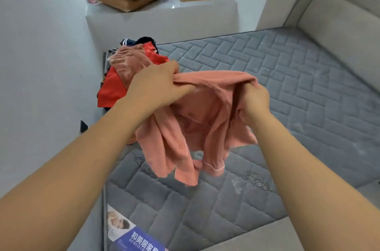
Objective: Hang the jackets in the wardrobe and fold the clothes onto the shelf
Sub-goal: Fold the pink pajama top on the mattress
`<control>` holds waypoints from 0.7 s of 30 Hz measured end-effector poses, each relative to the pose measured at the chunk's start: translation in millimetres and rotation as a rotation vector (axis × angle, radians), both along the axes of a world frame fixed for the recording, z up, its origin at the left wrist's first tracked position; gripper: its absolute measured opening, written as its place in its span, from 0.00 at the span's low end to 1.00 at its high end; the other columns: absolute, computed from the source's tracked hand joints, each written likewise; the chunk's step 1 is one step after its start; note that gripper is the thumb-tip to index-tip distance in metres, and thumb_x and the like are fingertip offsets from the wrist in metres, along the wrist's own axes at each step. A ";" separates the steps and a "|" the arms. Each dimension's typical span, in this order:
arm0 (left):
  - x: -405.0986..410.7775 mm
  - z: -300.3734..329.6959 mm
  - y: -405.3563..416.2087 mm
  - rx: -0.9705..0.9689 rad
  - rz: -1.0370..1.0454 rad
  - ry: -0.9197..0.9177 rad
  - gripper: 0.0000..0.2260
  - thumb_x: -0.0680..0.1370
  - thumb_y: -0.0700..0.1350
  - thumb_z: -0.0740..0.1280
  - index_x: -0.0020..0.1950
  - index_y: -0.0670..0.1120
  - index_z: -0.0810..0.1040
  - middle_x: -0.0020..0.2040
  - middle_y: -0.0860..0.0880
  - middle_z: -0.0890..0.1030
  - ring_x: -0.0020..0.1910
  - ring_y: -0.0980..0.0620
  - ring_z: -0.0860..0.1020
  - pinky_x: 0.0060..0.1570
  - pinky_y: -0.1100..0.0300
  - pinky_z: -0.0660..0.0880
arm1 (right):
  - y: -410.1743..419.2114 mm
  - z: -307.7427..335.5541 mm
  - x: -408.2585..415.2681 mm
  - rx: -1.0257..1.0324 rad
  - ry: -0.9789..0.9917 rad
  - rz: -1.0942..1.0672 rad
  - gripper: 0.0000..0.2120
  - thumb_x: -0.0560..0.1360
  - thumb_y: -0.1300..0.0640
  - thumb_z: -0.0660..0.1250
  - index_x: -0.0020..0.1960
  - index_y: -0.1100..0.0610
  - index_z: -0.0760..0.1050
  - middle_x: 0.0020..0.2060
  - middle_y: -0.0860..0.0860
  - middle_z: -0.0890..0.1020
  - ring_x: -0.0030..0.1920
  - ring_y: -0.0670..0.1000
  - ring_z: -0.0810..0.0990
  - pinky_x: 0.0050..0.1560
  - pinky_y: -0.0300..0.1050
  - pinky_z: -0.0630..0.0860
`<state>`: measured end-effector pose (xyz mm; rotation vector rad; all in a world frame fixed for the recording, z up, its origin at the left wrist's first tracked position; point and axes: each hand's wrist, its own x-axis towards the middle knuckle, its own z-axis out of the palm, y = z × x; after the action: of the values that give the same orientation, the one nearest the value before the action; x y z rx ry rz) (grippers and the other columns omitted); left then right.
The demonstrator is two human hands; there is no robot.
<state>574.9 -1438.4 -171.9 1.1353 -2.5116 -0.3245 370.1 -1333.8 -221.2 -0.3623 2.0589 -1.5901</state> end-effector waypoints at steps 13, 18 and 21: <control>38.8 49.4 45.0 0.511 0.027 0.141 0.17 0.70 0.50 0.69 0.47 0.37 0.84 0.49 0.39 0.83 0.45 0.49 0.76 0.54 0.47 0.75 | 93.5 67.0 -40.0 0.354 1.207 0.427 0.08 0.76 0.58 0.64 0.44 0.57 0.65 0.45 0.65 0.79 0.46 0.67 0.76 0.39 0.51 0.60; -42.2 8.2 84.9 0.760 -0.029 0.107 0.13 0.77 0.49 0.70 0.41 0.40 0.83 0.34 0.49 0.79 0.34 0.54 0.72 0.37 0.59 0.69 | 112.7 24.0 -122.6 0.340 1.028 0.326 0.04 0.76 0.63 0.61 0.48 0.63 0.67 0.48 0.66 0.76 0.48 0.66 0.74 0.41 0.49 0.58; -125.1 -26.2 111.4 0.948 -0.004 0.166 0.11 0.79 0.49 0.69 0.41 0.43 0.83 0.37 0.48 0.84 0.33 0.54 0.79 0.37 0.60 0.74 | 119.7 -9.0 -188.9 0.373 0.725 0.222 0.06 0.74 0.64 0.58 0.51 0.61 0.64 0.52 0.65 0.77 0.51 0.66 0.76 0.43 0.52 0.67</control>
<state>449.8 -1326.9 -198.0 1.3067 -2.2015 -1.6458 181.2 -1214.1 -230.2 -1.1034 2.6530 -0.9800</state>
